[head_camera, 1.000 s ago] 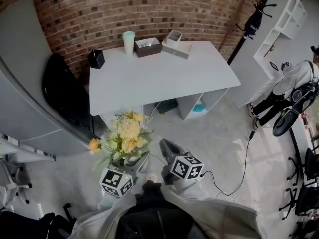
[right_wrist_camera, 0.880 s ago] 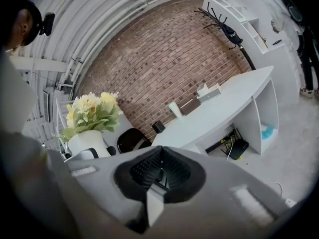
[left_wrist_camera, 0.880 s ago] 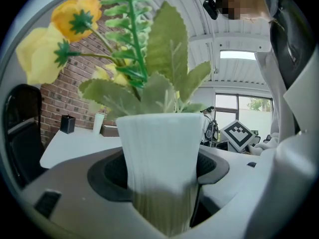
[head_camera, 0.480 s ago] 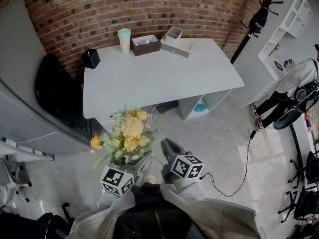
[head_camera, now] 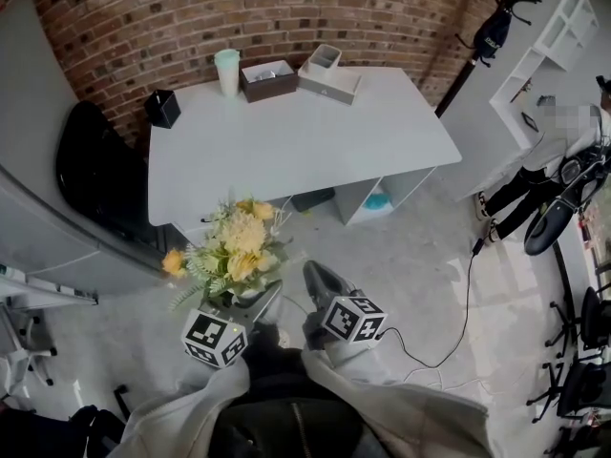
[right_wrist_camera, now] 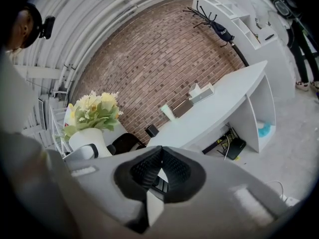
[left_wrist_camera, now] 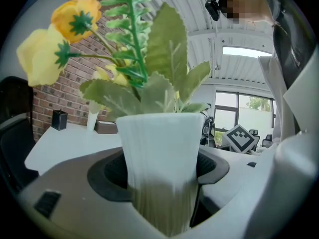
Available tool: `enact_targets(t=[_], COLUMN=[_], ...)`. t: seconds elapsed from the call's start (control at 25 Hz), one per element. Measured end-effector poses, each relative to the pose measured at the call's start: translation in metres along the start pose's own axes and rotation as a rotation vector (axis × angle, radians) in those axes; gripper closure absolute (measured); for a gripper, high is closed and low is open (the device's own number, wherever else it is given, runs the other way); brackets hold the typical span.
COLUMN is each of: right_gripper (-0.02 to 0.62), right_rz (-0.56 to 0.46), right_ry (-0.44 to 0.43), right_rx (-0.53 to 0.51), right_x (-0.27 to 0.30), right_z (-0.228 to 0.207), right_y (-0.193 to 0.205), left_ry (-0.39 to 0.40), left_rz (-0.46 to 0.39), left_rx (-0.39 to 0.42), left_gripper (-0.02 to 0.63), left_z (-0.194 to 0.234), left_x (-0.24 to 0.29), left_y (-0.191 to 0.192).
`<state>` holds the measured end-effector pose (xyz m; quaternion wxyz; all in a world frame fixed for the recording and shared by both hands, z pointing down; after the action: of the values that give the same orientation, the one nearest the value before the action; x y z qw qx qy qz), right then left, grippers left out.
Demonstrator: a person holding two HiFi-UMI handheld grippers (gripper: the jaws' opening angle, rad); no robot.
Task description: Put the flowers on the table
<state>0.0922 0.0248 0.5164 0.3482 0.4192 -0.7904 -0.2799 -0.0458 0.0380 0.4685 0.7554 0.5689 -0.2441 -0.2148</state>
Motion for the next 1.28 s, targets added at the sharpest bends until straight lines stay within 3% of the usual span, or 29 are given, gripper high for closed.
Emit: enact_targets(t=[0.56,1.28], right_gripper=[0.595,0.595], right_rz=[-0.055,-0.05], right_ry=[0.05,0.067], right_rx=[-0.005,-0.016], right_x=[0.025,0.132], right_z=[-0.022,-0.057], right_y=[-0.026,-0.11], left_ry=[0.067,0.114], left_rz=[-0.011,-0.01], left_rx=[0.012,-0.004], left_gripper=[0.259,0.259], left_z=[0.031,0.119], left_x=[0.043,0.155], left_y=[-0.006,-0.04])
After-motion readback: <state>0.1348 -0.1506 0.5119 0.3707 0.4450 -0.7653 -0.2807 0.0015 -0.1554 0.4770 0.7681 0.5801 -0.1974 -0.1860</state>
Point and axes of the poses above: the fingertips, and each gripper's own axes: x forward along the fingers, z to its left, y out of its underside, the point moved 3 cm from there along -x, backward along the fingers, and after that the axes turned 6 degrees about y, right-handed, at the moved point
